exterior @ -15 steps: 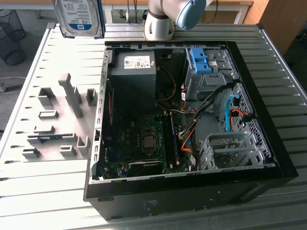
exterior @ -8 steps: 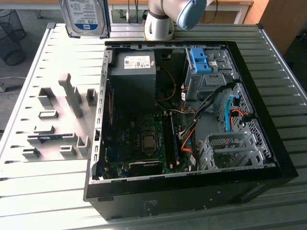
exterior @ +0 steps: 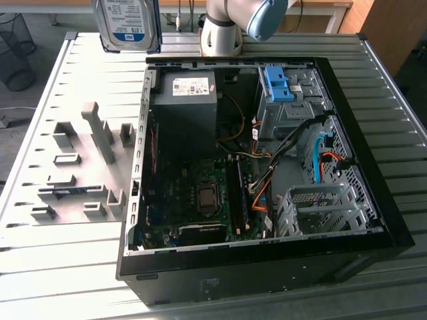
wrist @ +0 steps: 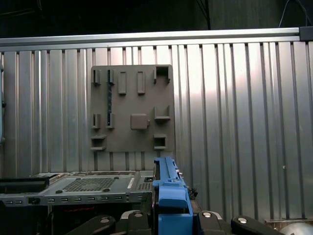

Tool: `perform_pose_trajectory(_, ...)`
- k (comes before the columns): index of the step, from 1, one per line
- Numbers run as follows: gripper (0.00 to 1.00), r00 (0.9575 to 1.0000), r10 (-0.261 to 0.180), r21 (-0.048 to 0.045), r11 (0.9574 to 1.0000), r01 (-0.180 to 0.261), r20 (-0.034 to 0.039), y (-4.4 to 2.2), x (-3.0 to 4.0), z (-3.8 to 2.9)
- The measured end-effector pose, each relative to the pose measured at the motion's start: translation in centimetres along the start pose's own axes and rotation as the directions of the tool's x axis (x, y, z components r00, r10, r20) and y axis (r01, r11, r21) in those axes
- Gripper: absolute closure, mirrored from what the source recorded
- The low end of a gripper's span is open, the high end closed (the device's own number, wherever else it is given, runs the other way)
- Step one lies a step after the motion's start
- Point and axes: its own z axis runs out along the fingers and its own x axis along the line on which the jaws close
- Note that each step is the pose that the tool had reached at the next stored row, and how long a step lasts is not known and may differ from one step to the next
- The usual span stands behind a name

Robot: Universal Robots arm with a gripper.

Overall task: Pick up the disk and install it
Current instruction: 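Pick up the disk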

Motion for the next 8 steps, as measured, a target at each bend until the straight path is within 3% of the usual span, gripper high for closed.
perform_pose_trajectory(5,0.64,1.0,0.0,0.0003,1.0,0.0,0.0,0.01,0.0,0.0)
perform_pose_trajectory(8,0.64,1.0,0.0,0.0058,1.0,0.0,0.0004,0.28,0.01,0.01)
